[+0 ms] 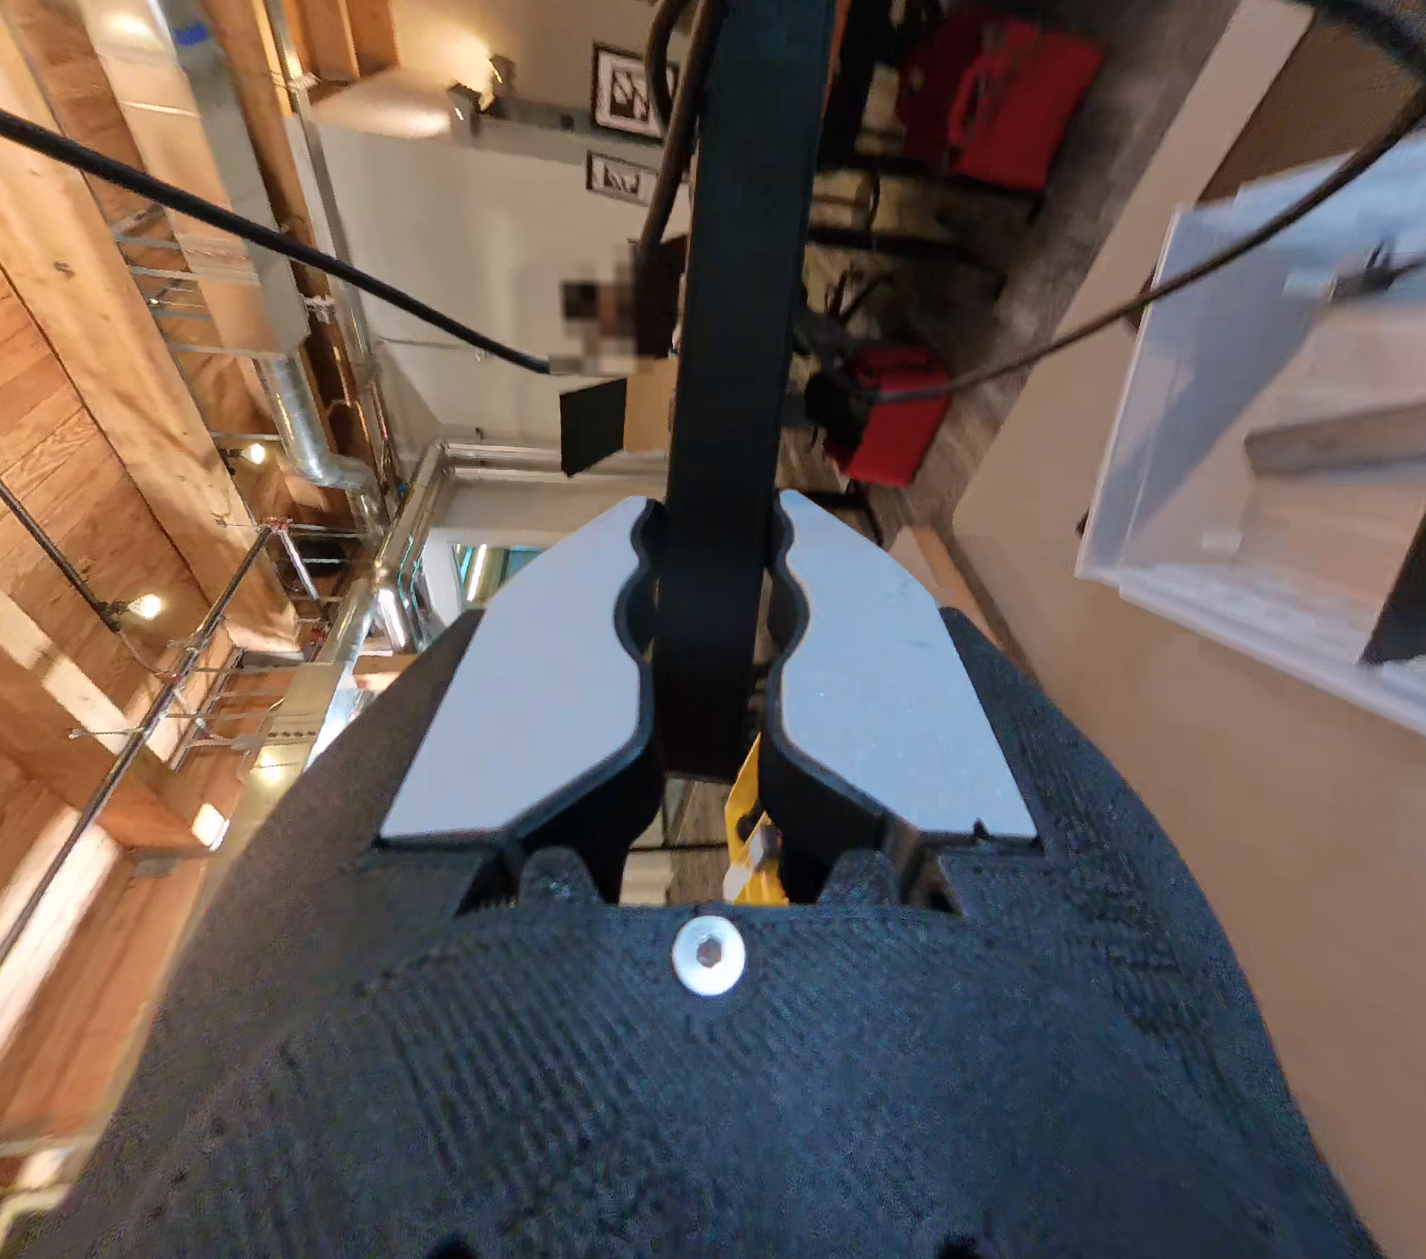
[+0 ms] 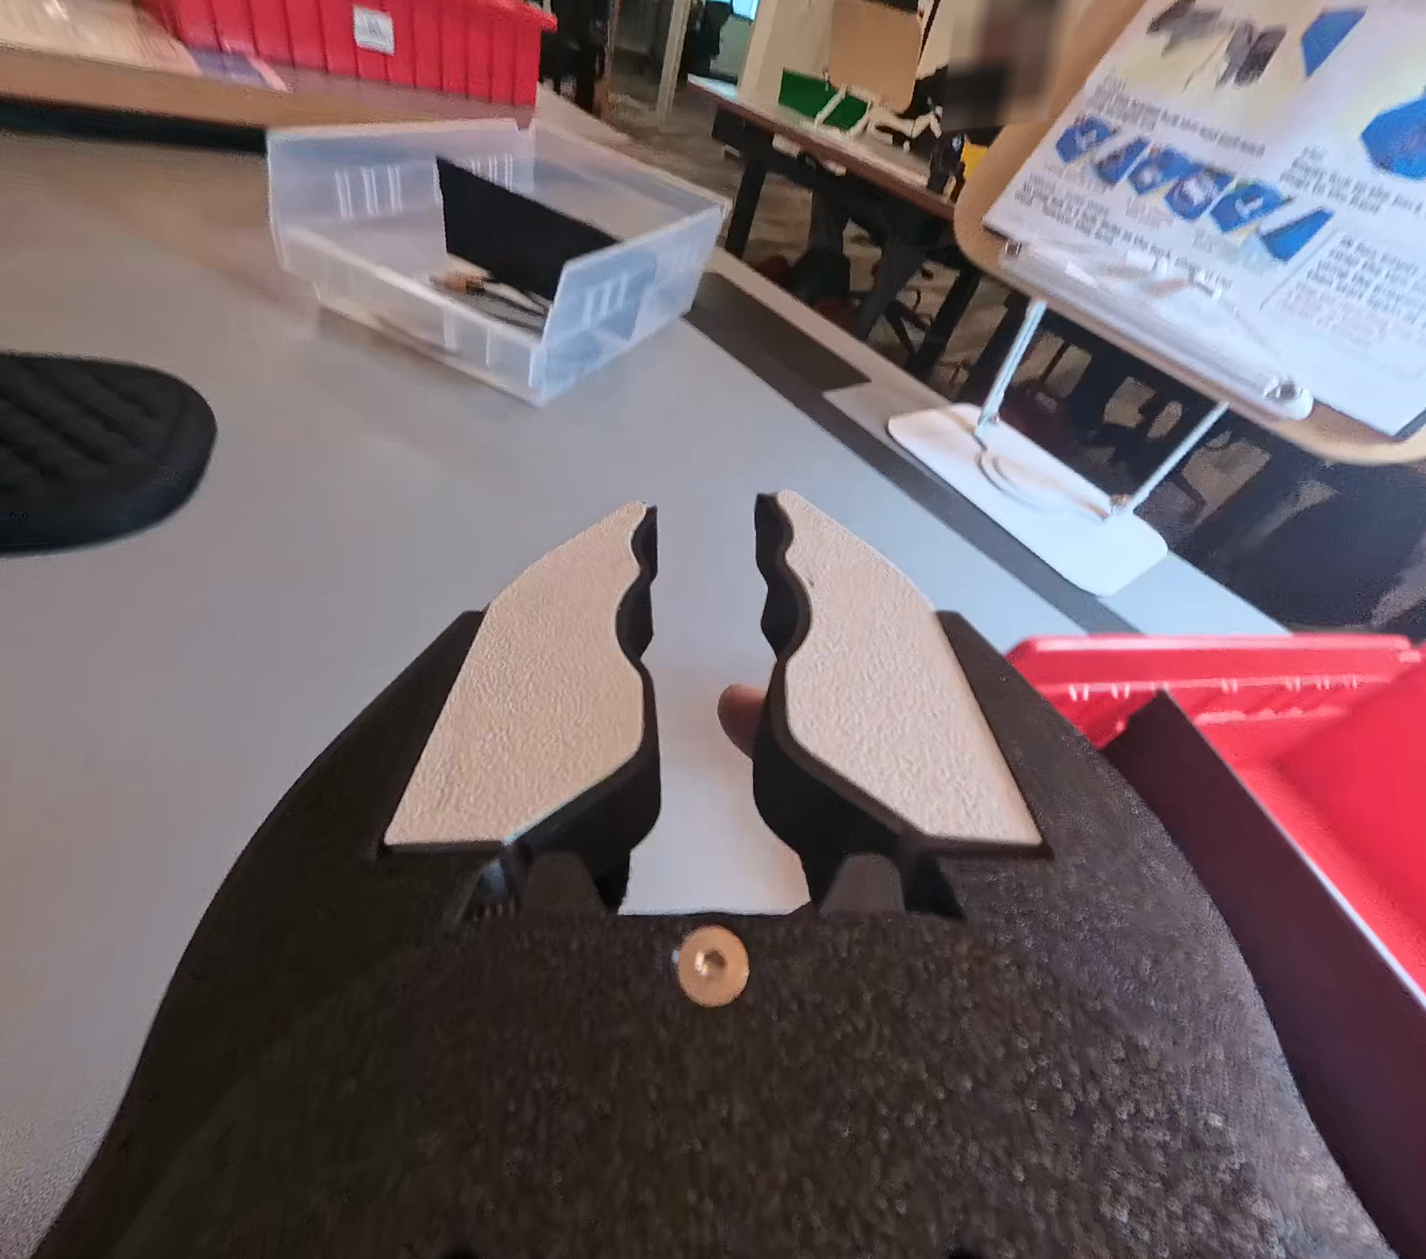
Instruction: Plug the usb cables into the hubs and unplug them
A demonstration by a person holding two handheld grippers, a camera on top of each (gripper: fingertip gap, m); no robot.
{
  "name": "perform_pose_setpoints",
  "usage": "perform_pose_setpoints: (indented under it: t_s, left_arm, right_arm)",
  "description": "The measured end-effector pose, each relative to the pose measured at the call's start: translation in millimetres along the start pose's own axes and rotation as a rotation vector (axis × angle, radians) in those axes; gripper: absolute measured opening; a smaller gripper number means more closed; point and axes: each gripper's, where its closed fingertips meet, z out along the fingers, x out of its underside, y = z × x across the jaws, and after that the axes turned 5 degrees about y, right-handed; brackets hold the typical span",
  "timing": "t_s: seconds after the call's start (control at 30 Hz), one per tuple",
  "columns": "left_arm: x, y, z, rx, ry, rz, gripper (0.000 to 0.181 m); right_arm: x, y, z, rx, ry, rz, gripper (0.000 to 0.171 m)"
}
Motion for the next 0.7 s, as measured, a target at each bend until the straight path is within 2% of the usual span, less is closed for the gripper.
perform_pose_setpoints:
  t_s: [0.13, 0.27, 0.47, 0.53, 0.57, 0.6, 0.63, 0.7]
  left_arm:
    - [-52, -8, -31, 0.008, -0.16, -0.048, 0.026]
    - [-110, -72, -58, 0.079, -0.305, 0.021, 0.026]
    - [-185, -186, -92, 0.229, -0.425, 0.117, 0.026]
    - [-203, -209, -104, 0.273, -0.457, 0.135, 0.026]
    - [-209, -217, -108, 0.294, -0.462, 0.141, 0.026]
    - [-211, -224, -110, 0.318, -0.453, 0.154, 0.026]
    - [-209, -229, -110, 0.337, -0.43, 0.177, 0.026]
    - [-199, -230, -102, 0.308, -0.388, 0.215, 0.026]
  right_arm:
    - [-37, -1, 5, -0.027, -0.096, 0.05, 0.024]
    - [-63, 6, 7, -0.075, -0.146, 0.123, 0.03]
    - [-52, 10, 35, 0.07, 0.014, 0.123, 0.073]
    - [-36, 0, 48, 0.144, 0.1, 0.093, 0.078]
    - [-31, -1, 52, 0.135, 0.121, 0.074, 0.061]
    - [-29, 0, 53, 0.111, 0.113, 0.053, 0.023]
    - [-28, -1, 52, 0.098, 0.111, 0.026, 0.002]
    - [-34, -5, 41, 0.092, 0.096, -0.052, 0.002]
